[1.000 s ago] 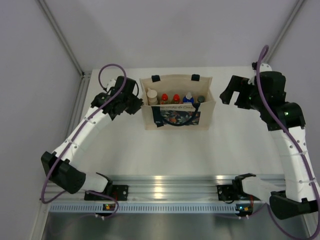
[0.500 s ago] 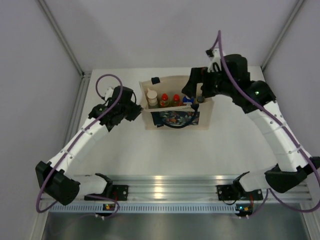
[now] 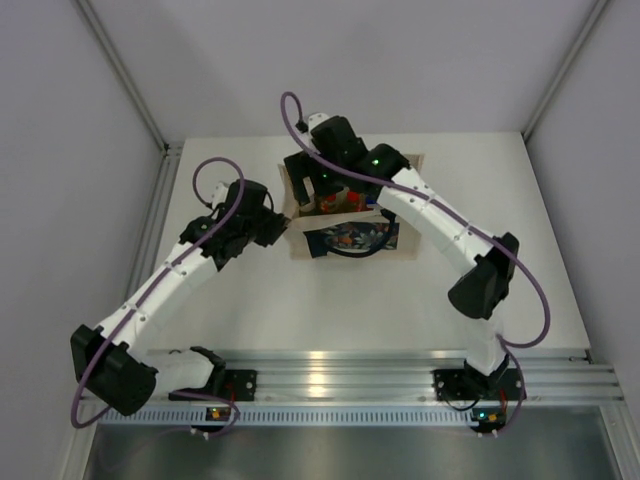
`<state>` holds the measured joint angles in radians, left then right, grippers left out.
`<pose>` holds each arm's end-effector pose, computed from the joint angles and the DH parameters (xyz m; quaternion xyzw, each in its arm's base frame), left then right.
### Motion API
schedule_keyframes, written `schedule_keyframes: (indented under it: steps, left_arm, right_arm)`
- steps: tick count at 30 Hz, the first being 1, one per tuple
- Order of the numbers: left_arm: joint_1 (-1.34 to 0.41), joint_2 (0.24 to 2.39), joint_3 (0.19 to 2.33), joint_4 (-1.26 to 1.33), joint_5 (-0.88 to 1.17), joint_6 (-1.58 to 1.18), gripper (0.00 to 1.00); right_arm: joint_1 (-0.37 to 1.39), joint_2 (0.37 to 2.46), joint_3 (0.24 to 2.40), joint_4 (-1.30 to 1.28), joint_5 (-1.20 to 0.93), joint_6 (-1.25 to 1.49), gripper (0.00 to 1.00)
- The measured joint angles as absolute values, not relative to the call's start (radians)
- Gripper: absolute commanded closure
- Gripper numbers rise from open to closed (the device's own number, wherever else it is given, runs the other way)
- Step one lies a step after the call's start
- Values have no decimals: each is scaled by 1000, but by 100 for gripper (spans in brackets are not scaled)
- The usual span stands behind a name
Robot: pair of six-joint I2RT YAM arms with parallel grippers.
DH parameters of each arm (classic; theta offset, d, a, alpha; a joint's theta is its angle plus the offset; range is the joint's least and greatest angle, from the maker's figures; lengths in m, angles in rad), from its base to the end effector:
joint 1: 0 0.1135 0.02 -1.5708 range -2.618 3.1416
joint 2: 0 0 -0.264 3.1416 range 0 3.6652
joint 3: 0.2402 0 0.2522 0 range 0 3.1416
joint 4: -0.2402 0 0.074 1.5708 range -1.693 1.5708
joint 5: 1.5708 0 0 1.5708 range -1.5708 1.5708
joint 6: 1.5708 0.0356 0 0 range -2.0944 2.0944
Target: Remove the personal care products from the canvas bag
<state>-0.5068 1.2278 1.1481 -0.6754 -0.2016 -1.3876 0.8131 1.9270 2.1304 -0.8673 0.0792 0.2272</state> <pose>0.2303 -0.1197 0.3278 -0.4254 0.8092 -0.2664 0.3054 0.2949 0.3076 0.4017 -0.2428 0.8650 0.1867 0.3975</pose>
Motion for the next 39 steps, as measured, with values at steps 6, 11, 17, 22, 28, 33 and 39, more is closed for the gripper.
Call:
schedule_keyframes:
  steps: [6, 11, 17, 22, 28, 33, 39]
  left_arm:
    - [-512, 1214, 1110, -663, -199, -1415, 100]
    - [-513, 1211, 1101, -662, -199, -1420, 100]
    - [-512, 1210, 1093, -661, -198, -1420, 100]
    - [-502, 1204, 1087, -662, -192, -1419, 100]
    - [-493, 1196, 1086, -666, -187, -1414, 100]
    - [-492, 1193, 1086, -667, -187, -1410, 100]
    - [-492, 1193, 1085, -667, -187, -1404, 100]
  right_arm:
    - [831, 2026, 2182, -867, 140, 190, 18]
    - [831, 2074, 2213, -867, 167, 167, 21]
    - [831, 2132, 2260, -867, 183, 138, 27]
    - [831, 2160, 2267, -865, 190, 121, 31]
    - [831, 2194, 2284, -860, 196, 98, 39]
    - [831, 2212, 2295, -860, 193, 88, 57]
    - [831, 2215, 2299, -860, 191, 82, 89]
